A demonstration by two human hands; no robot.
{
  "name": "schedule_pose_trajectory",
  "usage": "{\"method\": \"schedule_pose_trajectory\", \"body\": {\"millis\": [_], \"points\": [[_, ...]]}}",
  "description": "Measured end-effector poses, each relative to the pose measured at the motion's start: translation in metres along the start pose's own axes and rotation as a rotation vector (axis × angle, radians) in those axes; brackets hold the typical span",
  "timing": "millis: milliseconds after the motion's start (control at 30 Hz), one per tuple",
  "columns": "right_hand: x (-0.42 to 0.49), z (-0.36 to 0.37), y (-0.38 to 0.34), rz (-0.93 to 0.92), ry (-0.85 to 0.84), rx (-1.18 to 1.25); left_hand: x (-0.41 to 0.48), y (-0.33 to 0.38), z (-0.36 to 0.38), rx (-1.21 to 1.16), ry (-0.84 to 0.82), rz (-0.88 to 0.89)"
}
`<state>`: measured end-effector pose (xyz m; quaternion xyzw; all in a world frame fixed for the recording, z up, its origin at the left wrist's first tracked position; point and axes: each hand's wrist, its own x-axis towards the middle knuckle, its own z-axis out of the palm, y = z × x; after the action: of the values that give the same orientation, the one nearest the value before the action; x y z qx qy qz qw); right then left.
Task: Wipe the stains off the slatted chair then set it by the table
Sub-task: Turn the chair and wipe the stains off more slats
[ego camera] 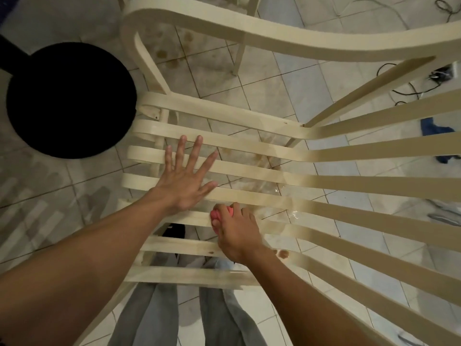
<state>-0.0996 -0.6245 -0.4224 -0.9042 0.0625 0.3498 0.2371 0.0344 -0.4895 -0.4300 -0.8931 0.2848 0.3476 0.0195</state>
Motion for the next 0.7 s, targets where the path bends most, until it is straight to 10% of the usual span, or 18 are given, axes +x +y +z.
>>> {"method": "schedule_pose_trajectory", "body": {"millis": [700], "points": [[-0.031,-0.03,0.096,0.285,-0.123,-0.251,-0.002,-0.015,0.003,-0.003,0.029,0.082]]}}
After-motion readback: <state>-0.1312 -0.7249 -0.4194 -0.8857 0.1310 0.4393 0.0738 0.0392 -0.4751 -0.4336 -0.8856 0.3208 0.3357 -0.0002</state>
